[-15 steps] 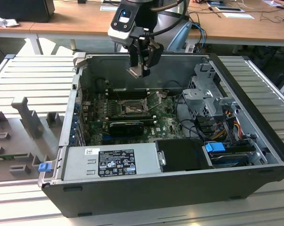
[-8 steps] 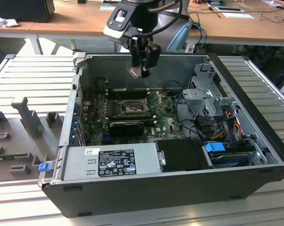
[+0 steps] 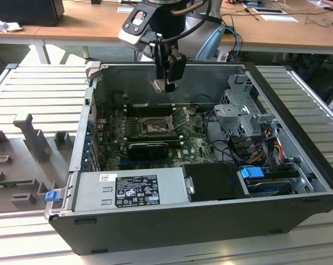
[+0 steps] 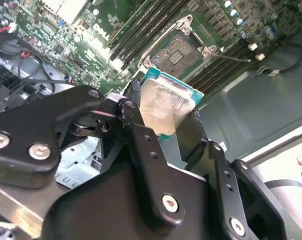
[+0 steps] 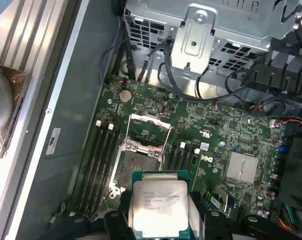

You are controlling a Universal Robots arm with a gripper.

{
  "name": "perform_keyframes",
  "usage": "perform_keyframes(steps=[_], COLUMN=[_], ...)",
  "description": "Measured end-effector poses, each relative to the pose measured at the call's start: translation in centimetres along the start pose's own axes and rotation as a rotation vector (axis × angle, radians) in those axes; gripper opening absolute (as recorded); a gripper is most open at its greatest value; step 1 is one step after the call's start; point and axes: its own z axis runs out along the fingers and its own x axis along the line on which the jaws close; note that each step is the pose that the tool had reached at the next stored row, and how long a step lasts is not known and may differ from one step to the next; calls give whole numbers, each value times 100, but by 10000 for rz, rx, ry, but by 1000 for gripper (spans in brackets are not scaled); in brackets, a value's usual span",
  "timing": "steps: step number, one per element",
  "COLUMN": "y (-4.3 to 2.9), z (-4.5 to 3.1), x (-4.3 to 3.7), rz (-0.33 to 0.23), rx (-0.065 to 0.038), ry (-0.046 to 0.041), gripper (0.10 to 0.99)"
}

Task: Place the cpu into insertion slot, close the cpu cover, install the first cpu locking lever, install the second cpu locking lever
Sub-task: 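Place the cpu into insertion slot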

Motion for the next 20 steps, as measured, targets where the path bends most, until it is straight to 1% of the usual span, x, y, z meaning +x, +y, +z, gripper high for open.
perform_keyframes(steps=[5, 8, 10, 12, 20], y=[0, -7, -9, -11, -14], z=[16, 97, 120, 140, 175], x=[0, -1, -1, -2, -2], rz=[734, 1032, 1400, 1593, 1626], rx=[-6, -7, -8, -10, -9], ry=[-70, -102, -149, -164, -163], gripper=[529, 529, 529, 529, 529])
